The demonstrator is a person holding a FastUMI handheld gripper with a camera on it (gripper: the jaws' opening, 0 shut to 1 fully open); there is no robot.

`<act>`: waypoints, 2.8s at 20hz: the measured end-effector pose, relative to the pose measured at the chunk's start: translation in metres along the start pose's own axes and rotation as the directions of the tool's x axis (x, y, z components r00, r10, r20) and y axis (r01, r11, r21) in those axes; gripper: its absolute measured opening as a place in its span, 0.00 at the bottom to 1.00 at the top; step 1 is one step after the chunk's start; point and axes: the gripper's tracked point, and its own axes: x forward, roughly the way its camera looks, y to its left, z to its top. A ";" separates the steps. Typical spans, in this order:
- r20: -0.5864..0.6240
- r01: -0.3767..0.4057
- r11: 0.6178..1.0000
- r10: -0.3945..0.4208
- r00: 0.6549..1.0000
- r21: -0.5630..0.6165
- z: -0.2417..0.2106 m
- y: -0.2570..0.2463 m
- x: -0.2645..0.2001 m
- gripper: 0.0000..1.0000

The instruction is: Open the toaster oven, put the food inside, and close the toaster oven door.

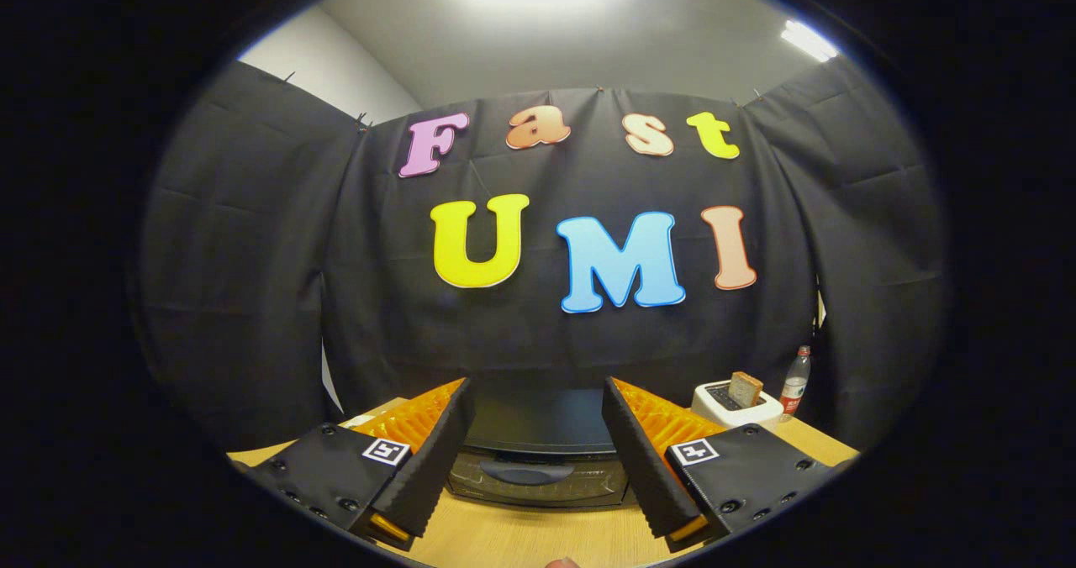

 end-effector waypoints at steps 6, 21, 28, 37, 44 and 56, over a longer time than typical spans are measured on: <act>-0.117 -0.002 1.000 0.002 0.993 0.001 -0.074 0.006 0.062 0.97; -0.168 0.073 0.997 -0.077 0.983 -0.028 -0.145 0.005 0.077 1.00; -0.198 0.077 0.996 -0.082 0.977 -0.033 -0.164 0.012 0.026 0.99; -0.306 0.095 0.994 -0.105 0.946 -0.047 -0.213 0.017 -0.026 0.99; -0.446 0.104 0.994 -0.106 0.889 -0.031 -0.252 0.018 -0.053 0.99; -0.535 0.058 0.991 0.017 0.845 0.123 -0.209 0.000 -0.132 0.99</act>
